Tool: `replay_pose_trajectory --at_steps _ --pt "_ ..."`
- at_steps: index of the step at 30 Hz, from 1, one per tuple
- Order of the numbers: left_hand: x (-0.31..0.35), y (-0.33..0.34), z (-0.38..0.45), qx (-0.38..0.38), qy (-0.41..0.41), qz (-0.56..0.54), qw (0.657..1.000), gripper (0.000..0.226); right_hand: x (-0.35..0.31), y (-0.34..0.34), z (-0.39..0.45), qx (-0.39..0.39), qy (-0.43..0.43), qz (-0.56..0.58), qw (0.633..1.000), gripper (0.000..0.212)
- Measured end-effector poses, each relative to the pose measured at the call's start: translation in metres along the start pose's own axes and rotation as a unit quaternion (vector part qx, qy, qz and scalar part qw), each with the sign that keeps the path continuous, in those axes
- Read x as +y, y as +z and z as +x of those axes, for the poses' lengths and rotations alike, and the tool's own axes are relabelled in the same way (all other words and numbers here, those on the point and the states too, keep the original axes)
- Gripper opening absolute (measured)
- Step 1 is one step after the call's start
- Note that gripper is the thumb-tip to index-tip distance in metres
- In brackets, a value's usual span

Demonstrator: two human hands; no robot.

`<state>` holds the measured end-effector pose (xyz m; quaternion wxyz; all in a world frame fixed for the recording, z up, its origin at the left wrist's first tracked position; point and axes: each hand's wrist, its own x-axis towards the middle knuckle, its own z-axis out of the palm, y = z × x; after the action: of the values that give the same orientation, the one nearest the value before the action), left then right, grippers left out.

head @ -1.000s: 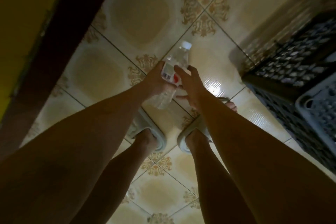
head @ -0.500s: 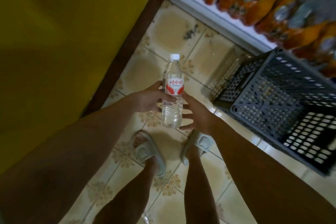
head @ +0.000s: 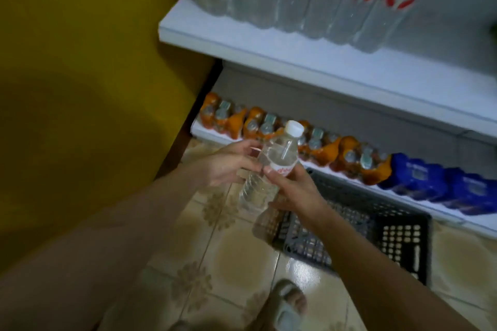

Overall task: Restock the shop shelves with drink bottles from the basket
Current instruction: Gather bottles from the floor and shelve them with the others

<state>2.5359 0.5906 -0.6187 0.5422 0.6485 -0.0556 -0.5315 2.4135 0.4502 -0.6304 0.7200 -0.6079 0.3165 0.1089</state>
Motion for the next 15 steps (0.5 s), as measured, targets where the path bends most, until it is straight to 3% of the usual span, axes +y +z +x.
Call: replay_pose_trajectory --at_steps 4,9,12,15 --pt "0.072 0.04 0.014 -0.007 0.053 0.037 0.998 0.034 -0.056 -0.039 -0.001 0.077 -0.077 0.024 0.994 0.037" --pt "0.167 0.095 0.033 0.03 0.132 0.106 0.985 0.036 -0.126 -0.088 0.001 0.169 -0.155 -0.036 0.973 0.048" --pt "0.224 0.134 0.05 0.064 0.223 0.243 0.942 0.062 -0.168 -0.118 -0.002 0.223 -0.199 -0.133 0.945 0.043" --pt "0.277 0.163 0.062 0.076 0.261 0.369 0.889 0.061 -0.2 -0.142 -0.001 0.266 -0.215 -0.165 0.925 0.041"
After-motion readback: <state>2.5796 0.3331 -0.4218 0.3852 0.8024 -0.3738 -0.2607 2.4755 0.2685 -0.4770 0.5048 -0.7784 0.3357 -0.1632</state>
